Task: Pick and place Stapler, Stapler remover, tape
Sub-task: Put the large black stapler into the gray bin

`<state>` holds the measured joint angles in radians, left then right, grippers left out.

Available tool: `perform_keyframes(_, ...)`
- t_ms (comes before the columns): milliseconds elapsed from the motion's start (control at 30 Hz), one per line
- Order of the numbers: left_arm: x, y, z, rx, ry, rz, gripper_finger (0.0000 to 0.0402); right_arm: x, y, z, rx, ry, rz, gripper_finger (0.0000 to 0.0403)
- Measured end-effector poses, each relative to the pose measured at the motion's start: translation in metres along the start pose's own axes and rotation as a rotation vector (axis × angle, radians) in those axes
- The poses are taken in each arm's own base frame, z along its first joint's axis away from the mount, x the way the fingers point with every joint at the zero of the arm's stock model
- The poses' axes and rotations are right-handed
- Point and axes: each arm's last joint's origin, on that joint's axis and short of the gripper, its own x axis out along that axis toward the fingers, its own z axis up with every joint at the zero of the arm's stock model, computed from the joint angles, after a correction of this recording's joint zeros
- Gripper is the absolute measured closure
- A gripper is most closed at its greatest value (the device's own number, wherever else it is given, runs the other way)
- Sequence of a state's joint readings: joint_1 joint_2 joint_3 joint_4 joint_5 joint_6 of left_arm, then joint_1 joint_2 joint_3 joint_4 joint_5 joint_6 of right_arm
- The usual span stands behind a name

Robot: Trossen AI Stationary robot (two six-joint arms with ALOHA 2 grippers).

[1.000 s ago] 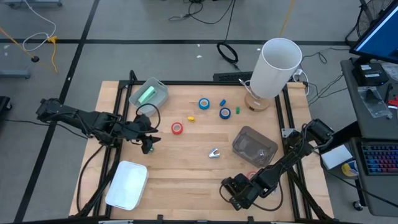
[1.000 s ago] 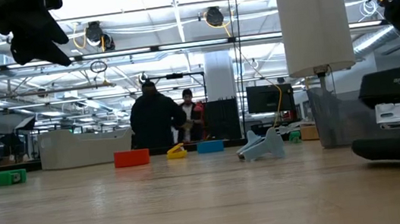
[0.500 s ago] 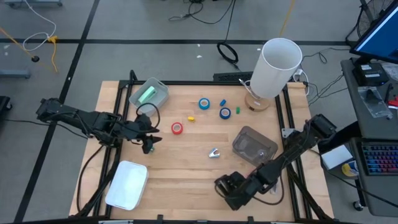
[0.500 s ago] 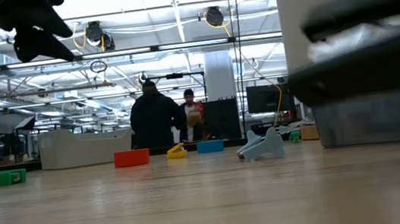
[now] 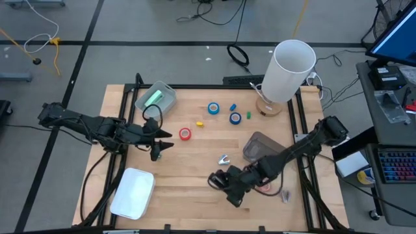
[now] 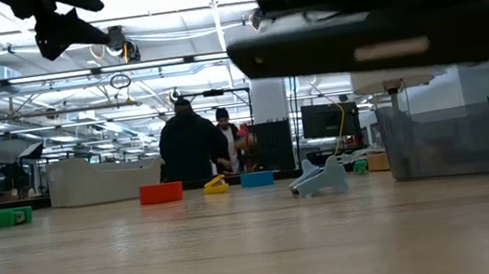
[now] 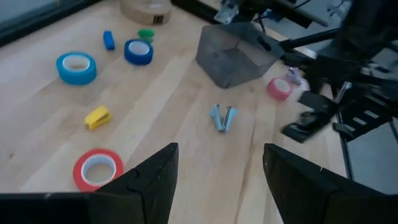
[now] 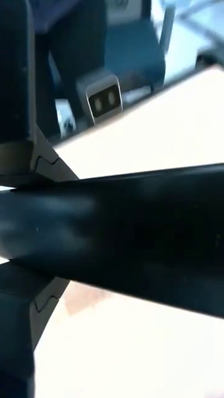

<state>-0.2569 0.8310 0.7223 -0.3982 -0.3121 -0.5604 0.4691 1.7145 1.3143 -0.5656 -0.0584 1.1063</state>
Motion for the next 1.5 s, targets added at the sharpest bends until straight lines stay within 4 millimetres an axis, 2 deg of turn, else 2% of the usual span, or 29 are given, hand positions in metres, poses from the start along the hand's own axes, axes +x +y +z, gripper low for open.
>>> perform_keyframes(233, 0.006, -0.006, 0.005, 0.074, -0.041, -0.040, 0.0167, -0.016, -0.017, 0.032, -0.127, 0.008, -0.109, 0.0278)
perform_keyframes(367, 0.020, -0.012, 0.003, 0.096, -0.018, -0.071, 0.0167, -0.026, -0.024, 0.049, -0.179, 0.002, -0.141, 0.0278)
perform_keyframes(600, 0.043, -0.018, -0.003, 0.120, 0.059, -0.062, 0.0167, -0.036, -0.032, 0.067, -0.232, 0.014, -0.177, 0.0278)
perform_keyframes(800, 0.058, -0.036, 0.018, 0.228, 0.091, -0.049, 0.0167, -0.031, -0.029, 0.083, -0.304, 0.035, -0.202, 0.0278)
perform_keyframes(933, 0.070, -0.046, 0.030, 0.312, 0.166, 0.000, 0.0167, -0.026, -0.028, 0.090, -0.337, 0.092, -0.248, 0.0278)
perform_keyframes(1167, 0.091, -0.061, 0.050, 0.394, 0.223, 0.023, 0.0167, -0.025, -0.031, 0.099, -0.344, 0.093, -0.253, 0.0278)
perform_keyframes(1500, 0.118, -0.068, 0.050, 0.465, 0.257, -0.004, 0.0167, -0.027, -0.032, 0.101, -0.364, 0.109, -0.234, 0.0278)
